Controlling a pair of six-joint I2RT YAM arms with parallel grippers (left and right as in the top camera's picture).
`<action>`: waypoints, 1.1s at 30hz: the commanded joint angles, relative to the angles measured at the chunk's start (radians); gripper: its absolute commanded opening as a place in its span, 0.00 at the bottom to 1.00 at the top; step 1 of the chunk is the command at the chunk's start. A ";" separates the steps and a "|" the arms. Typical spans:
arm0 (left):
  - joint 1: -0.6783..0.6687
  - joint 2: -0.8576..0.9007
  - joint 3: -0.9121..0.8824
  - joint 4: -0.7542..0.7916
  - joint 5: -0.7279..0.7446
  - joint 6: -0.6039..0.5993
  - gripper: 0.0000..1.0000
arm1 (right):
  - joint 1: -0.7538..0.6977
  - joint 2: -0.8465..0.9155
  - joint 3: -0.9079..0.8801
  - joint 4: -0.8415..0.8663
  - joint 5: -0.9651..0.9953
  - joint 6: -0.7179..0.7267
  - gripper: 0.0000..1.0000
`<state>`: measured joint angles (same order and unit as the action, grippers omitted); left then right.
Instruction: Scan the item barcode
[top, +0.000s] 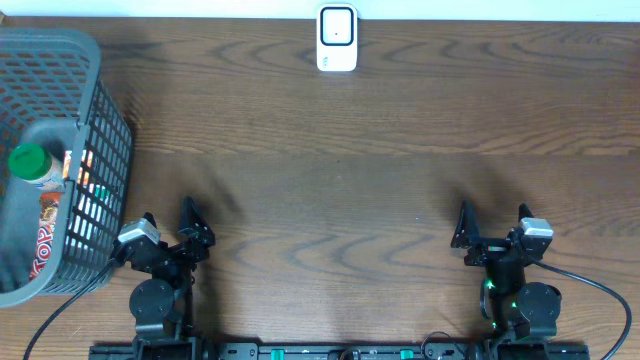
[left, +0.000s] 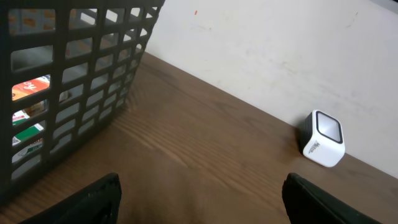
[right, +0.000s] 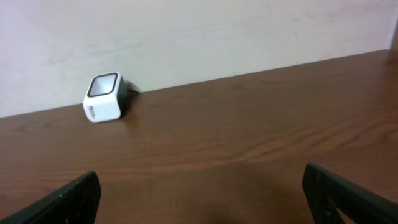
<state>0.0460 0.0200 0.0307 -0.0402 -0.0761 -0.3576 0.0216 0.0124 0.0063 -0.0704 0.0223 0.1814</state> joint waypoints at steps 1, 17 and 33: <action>0.003 0.004 -0.026 -0.026 0.009 0.023 0.84 | 0.014 -0.006 -0.001 -0.004 -0.001 -0.010 0.99; 0.003 0.004 -0.026 -0.029 0.035 0.023 0.84 | 0.014 -0.006 -0.001 -0.004 -0.001 -0.010 0.99; 0.003 0.027 0.122 -0.164 0.432 0.114 0.84 | 0.014 -0.006 -0.001 -0.004 -0.001 -0.010 0.99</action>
<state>0.0460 0.0254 0.0814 -0.1631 0.2615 -0.2829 0.0216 0.0124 0.0063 -0.0704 0.0223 0.1814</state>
